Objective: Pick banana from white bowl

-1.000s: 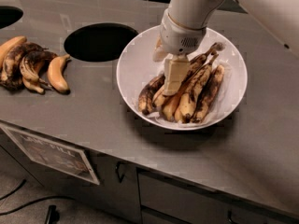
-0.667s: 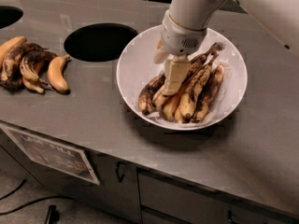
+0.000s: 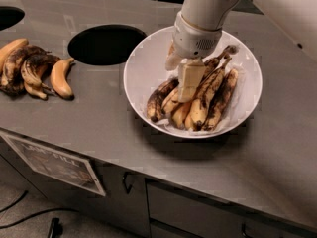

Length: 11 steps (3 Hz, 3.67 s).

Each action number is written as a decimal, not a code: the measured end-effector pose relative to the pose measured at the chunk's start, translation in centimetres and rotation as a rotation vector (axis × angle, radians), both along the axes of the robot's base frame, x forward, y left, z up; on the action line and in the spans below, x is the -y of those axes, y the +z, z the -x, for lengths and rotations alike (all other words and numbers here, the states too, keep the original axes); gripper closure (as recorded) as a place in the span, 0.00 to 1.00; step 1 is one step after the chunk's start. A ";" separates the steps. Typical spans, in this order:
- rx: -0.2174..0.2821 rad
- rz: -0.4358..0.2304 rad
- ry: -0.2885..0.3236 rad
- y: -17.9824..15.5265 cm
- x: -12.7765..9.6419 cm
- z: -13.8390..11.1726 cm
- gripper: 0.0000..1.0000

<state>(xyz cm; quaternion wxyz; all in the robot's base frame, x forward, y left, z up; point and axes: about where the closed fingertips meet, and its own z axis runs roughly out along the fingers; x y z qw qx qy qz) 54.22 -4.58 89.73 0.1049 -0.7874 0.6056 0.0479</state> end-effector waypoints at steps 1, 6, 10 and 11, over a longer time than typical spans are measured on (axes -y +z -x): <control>-0.027 0.016 0.023 0.1 0.1 0.1 0.32; -0.061 0.010 0.054 -0.8 -0.3 0.4 0.37; -0.092 -0.007 0.060 -2.3 -0.2 0.3 0.42; -0.092 -0.007 0.060 -2.3 -0.2 0.3 0.61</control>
Offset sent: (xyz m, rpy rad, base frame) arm -0.0063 -0.0035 -0.0031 -0.0579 0.1101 0.0802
